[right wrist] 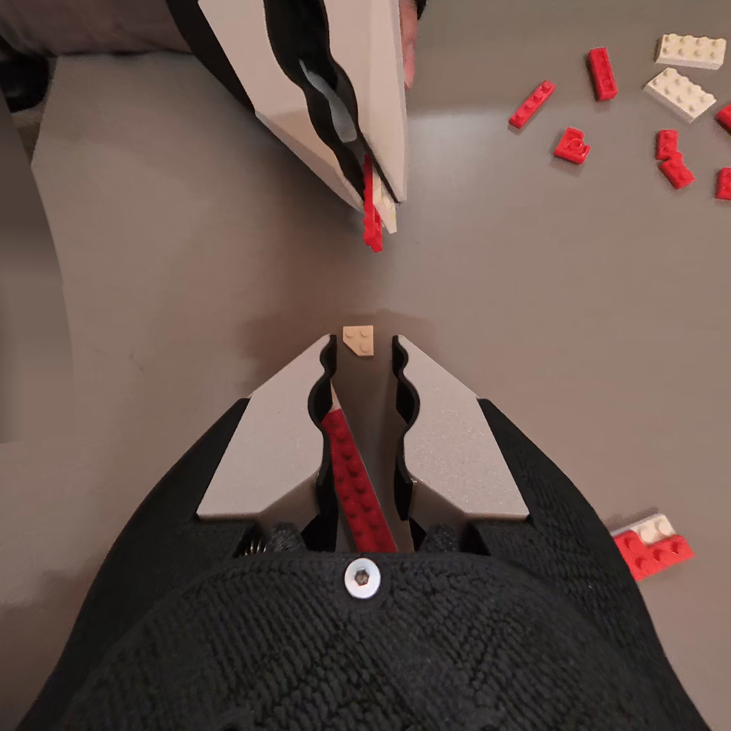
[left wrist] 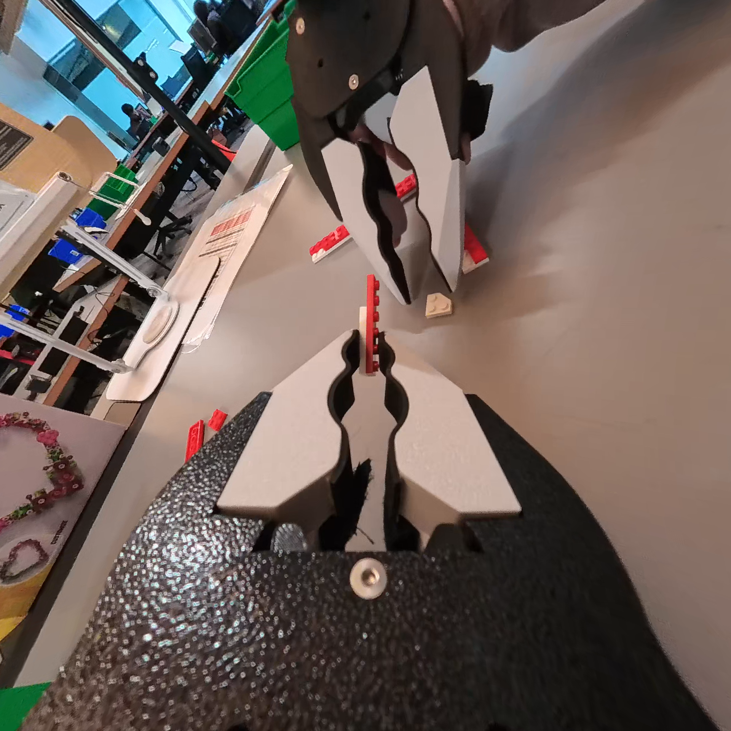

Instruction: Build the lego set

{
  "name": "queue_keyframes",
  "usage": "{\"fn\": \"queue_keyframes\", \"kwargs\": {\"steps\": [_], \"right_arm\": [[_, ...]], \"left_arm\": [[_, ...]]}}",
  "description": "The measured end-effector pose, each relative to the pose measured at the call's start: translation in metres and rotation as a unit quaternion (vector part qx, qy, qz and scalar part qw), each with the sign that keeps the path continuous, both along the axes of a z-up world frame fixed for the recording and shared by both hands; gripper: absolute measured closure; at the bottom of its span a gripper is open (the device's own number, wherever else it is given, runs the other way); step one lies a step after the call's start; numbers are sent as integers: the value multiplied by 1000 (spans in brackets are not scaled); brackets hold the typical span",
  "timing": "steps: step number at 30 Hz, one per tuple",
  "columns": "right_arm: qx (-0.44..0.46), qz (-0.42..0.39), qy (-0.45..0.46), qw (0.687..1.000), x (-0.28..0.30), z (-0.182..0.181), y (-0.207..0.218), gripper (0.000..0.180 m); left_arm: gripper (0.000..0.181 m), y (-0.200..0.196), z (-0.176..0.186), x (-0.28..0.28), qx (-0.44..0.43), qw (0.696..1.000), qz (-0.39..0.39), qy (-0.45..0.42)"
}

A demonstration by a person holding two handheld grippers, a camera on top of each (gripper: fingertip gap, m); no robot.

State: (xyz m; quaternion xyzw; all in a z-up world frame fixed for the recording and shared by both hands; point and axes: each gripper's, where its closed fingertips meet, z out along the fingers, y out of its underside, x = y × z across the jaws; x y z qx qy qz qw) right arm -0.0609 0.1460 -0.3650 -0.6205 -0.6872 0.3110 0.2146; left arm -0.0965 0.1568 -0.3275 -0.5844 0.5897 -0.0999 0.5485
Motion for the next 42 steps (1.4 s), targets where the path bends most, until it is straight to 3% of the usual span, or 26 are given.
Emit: {"fn": "queue_keyframes", "kwargs": {"steps": [10,15,21,24,27,37,42], "right_arm": [[55,14,-21,998,-3,-6,-4,167],[173,25,0,985,-6,5,-1,167],[394,84,-30,915,-4,10,7,167],[459,108,-48,881,-1,13,13,167],[471,107,-44,874,2,19,17,167],[409,13,15,913,2,32,21,167],[374,-20,48,926,0,37,21,167]], "left_arm": [[174,-1,-1,-2,-3,1000,-2,5],[174,1,-4,-5,-14,1000,5,11],[174,4,-4,-10,-30,999,16,8],[174,4,-8,-11,-52,998,20,9],[174,6,-11,-15,-30,998,31,40],[173,15,-37,-27,108,965,51,234],[173,11,-38,-27,94,964,51,245]]}}
